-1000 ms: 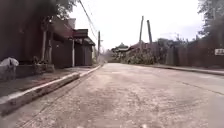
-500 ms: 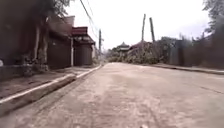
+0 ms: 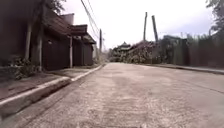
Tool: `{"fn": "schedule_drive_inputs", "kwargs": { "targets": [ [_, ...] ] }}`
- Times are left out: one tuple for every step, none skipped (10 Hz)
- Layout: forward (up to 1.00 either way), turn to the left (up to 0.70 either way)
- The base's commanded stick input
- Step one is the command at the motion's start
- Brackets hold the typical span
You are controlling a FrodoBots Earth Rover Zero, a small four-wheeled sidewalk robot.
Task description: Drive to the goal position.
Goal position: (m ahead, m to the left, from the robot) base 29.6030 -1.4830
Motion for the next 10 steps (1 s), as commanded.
{"fn": "schedule_drive_inputs", "kwargs": {
  "targets": [
    [1.0, 0.0],
    [1.0, 0.0],
    [1.0, 0.0],
    [1.0, 0.0],
    [1.0, 0.0],
    [1.0, 0.0],
    [1.0, 0.0],
    [1.0, 0.0],
    [1.0, 0.0],
    [1.0, 0.0]
  ]
}}
